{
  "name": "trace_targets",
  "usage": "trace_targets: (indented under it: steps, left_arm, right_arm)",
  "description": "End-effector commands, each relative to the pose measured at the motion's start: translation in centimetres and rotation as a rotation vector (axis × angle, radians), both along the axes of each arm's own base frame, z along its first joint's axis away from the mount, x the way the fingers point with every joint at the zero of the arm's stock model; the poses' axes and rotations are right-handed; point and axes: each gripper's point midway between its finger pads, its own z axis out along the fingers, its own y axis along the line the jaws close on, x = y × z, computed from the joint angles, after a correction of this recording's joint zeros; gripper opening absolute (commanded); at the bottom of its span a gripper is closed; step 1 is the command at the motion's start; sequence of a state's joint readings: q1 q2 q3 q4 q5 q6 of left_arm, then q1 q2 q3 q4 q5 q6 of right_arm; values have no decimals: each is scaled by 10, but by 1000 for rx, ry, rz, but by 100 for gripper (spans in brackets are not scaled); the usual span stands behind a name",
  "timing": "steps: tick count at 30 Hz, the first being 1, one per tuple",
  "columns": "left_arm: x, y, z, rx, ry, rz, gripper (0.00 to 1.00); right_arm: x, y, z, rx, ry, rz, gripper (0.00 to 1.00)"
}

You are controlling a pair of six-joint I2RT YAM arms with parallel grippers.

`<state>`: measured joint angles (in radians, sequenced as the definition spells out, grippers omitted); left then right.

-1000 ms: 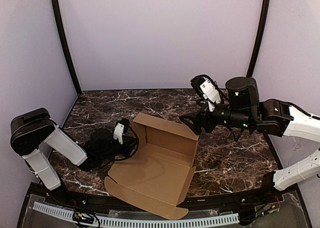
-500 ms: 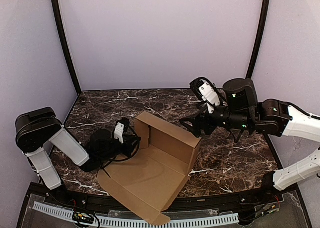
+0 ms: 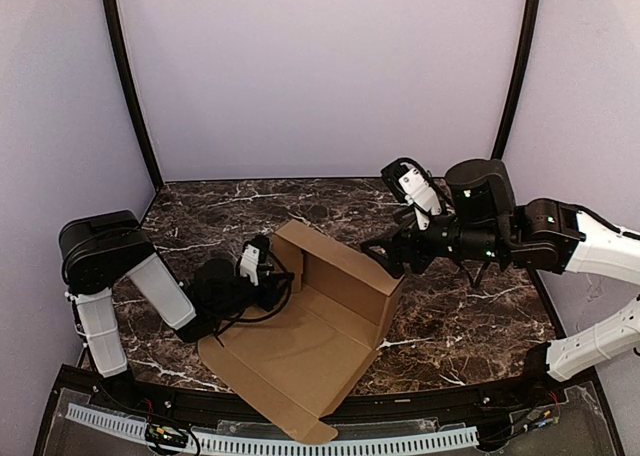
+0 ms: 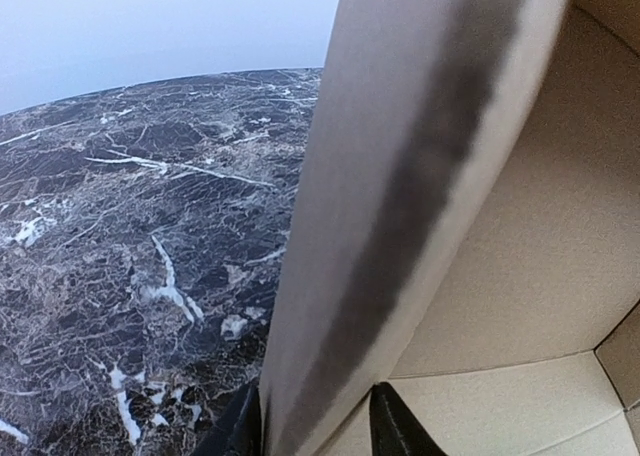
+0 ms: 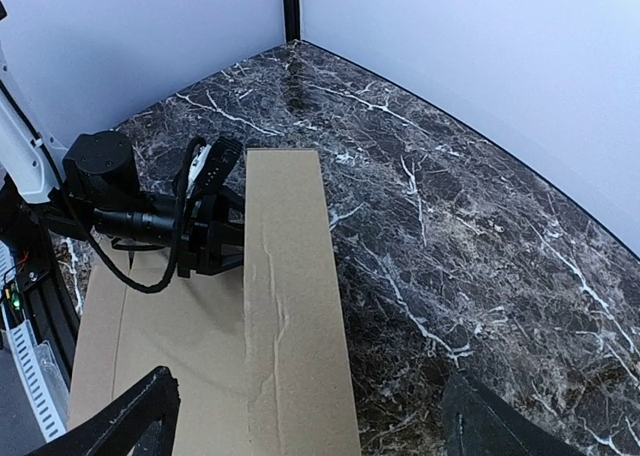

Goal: Fold the paper box

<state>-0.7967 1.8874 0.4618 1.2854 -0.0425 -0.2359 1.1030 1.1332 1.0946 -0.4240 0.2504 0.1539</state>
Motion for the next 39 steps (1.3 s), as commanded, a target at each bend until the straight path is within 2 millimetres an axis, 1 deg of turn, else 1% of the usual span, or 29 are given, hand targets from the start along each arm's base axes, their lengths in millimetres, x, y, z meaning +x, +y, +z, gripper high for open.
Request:
trace_targets:
  steps: [1,5,7,8,9,10,13,14,15,20,24,28,32,35,39]
  left_arm:
    - [3,-6,4,-31,-38,-15,39]
    - [5,-10,3,-35,-57,-25,39]
    - [6,-11,2,-31,-62,-26,37]
    - [6,-11,4,-33,-70,-27,30]
    - [7,-12,3,-32,-71,-26,26]
    - [8,-12,3,-31,-77,-25,18]
    - [10,-15,5,-33,-88,-29,8]
    - [11,-17,6,-31,-97,-34,3]
    - [10,-19,8,-35,-103,-46,2]
    - [5,-28,18,-57,-135,-103,1]
    - [0,-31,22,-74,-140,-135,1]
    - [-7,-35,18,-60,-137,-181,1]
    - [-14,-36,8,-12,-135,-225,1]
    - [-21,-34,1,18,-137,-254,1]
    - [-32,-33,-7,43,-139,-305,1]
  right_arm:
    - [-3,-7,-3,8,35,-9,90]
    - [-5,-6,-4,8,52,-5,90]
    - [-6,-5,-5,8,60,-2,90]
    - [-6,-5,-6,7,62,-2,90]
    - [-6,-5,-6,6,64,-2,90]
    - [-6,-5,-8,5,67,-2,90]
    - [-7,-6,-10,2,73,-4,90]
    - [-7,-6,-9,3,74,-4,90]
    - [-7,-6,-10,3,77,-4,90]
    - [-7,-7,-11,3,78,-10,90]
    - [-4,-4,-5,0,57,-7,90]
    - [3,6,7,-12,14,9,91]
    - [13,19,18,-39,-34,24,91]
    - [24,31,12,-48,-29,50,86]
    - [35,52,8,-17,-5,104,74]
